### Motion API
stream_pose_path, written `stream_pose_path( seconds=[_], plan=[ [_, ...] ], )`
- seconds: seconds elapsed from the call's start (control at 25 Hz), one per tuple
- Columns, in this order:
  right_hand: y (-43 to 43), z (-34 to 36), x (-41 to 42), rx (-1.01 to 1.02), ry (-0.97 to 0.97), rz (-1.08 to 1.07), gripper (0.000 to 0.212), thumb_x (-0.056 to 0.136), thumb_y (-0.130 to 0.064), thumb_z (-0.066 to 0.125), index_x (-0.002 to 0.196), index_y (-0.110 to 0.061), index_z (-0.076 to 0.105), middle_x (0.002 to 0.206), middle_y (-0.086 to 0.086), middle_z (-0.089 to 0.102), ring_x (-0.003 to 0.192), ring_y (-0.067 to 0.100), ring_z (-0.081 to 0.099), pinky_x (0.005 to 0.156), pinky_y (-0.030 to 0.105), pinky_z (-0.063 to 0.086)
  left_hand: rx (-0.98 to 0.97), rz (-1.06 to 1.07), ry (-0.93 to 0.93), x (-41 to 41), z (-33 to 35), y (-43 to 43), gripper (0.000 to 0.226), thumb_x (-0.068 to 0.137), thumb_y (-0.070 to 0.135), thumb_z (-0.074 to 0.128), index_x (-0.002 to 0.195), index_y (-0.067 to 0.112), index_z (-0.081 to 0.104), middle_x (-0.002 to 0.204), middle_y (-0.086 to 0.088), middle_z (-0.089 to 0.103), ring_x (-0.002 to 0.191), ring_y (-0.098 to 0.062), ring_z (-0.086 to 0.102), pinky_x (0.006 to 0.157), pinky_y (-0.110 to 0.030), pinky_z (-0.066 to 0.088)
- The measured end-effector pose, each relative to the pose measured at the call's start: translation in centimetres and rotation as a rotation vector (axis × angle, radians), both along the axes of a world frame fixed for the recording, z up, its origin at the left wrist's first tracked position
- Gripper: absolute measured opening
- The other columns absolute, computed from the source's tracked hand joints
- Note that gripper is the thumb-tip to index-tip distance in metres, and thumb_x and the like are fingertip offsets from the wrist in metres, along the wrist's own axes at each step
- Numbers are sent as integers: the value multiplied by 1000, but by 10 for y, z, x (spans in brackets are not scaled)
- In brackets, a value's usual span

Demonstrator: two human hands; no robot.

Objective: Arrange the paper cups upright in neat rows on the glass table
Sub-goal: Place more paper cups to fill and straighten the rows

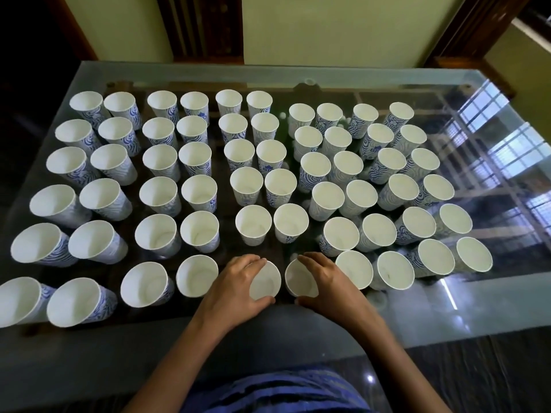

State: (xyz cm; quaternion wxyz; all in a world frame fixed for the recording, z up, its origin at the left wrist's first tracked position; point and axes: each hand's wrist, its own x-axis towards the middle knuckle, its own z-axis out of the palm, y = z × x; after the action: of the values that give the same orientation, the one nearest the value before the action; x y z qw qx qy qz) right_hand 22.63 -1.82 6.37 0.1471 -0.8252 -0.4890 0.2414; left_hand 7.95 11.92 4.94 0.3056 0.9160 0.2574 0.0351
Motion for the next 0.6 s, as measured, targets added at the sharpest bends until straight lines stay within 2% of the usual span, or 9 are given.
stream_pose_path(
  seconds=[0.2,0.36,0.6],
  plan=[
    [-3,3,3,52,30,-38,82,71,-35,78,139,-13,38,144,5,38,131,21,39,105,28,34,5,49,-43,3,6,1,70,65,39,79,127,17,55,132,-1,51,123,-16,44,101,-24,33],
    [-5,6,18,111,33,-112,65,78,-28,73,134,-10,46,139,7,44,126,23,45,103,27,35,20,76,-59,15,9,6,62,71,37,75,126,14,56,131,-3,52,122,-17,45,100,-22,31],
    [-11,12,63,143,-31,-253,51,80,-10,69,127,0,52,131,19,51,118,33,52,100,36,40,4,20,-81,52,16,7,56,76,35,71,125,13,56,129,-4,53,121,-17,46,100,-22,32]
  ],
)
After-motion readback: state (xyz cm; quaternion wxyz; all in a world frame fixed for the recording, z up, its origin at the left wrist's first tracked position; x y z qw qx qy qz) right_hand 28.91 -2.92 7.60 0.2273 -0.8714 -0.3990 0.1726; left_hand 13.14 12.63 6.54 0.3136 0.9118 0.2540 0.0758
